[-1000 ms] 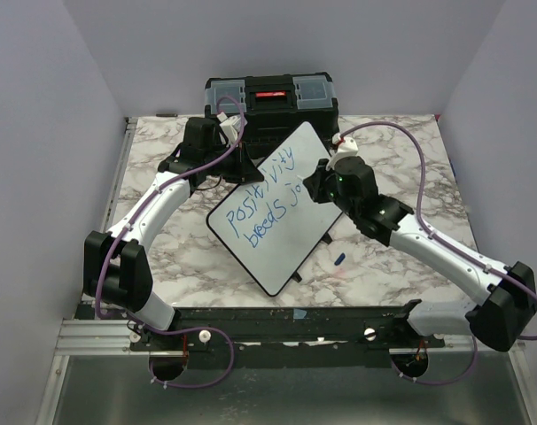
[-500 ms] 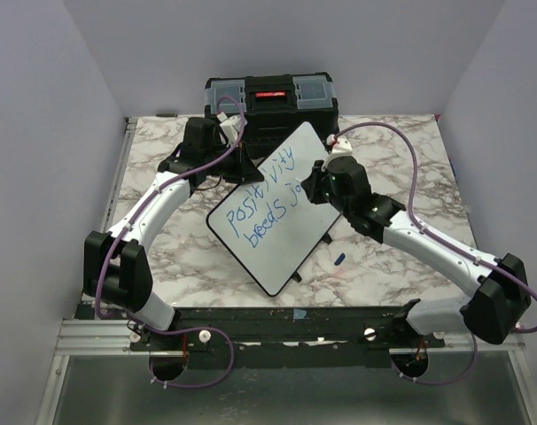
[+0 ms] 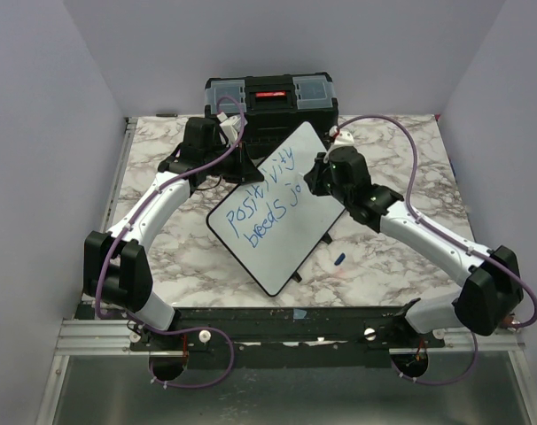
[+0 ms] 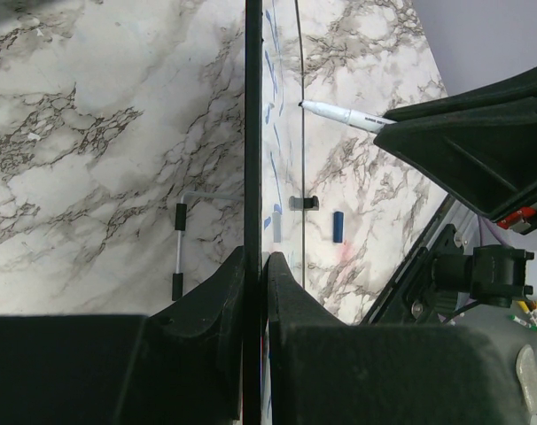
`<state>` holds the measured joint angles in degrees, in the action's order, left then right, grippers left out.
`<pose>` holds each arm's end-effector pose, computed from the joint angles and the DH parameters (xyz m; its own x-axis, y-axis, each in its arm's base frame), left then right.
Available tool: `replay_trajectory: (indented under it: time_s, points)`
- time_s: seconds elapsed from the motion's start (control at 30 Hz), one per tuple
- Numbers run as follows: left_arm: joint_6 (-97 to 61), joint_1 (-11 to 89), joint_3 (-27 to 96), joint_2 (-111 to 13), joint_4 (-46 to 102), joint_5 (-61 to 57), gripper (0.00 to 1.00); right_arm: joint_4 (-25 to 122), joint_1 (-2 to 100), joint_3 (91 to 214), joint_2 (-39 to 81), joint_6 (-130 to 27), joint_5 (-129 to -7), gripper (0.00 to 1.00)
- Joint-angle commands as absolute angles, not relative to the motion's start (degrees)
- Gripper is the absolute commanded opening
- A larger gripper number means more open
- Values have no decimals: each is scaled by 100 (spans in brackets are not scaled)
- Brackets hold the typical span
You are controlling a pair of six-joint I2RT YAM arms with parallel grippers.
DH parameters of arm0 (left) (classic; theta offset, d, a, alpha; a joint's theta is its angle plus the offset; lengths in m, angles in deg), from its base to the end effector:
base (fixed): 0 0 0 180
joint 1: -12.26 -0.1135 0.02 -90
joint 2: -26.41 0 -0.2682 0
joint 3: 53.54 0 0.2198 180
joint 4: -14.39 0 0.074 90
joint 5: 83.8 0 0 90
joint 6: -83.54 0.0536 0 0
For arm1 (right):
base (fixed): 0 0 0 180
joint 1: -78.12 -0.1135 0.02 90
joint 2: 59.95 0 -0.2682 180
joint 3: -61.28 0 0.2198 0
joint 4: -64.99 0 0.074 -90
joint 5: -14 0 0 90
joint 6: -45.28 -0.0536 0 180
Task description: Write a sentence on the whiteboard
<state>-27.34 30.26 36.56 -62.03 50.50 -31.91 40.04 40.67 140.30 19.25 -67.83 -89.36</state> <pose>0.3019 -0.1329 0.3222 -0.7618 -0.0473 -0.6460 0.4877 0.6145 -0.6201 0.2487 0.1749 0.3227 -0.4771 0.1156 -0.8712 -0.2591 0.9288 0.2651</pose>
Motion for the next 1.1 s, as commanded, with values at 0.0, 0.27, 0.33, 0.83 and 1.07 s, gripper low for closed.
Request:
replay_trajectory:
  time_s: [0.0, 0.27, 0.33, 0.83, 1.07]
  points:
    - [-2219, 3107, 3633, -6117, 5128, -3109, 0, 3965, 4137, 14273, 2077, -6844, -8762, 1]
    - [-2221, 3110, 3639, -6129, 5126, -3111, 0, 3987, 4208, 14410, 2246, -6823, -8692, 1]
    - [-2219, 3107, 3639, -6130, 5125, -3111, 0, 3992, 4218, 14402, 2288, -6832, -8673, 1]
    - [-2213, 3107, 3644, -6128, 5148, -3103, 0, 3939, 4219, 14066, 2242, -6859, -8527, 1]
    - [-2217, 3108, 3647, -6121, 5145, -3089, 0, 3863, 4220, 13801, 2110, -6888, -8485, 1]
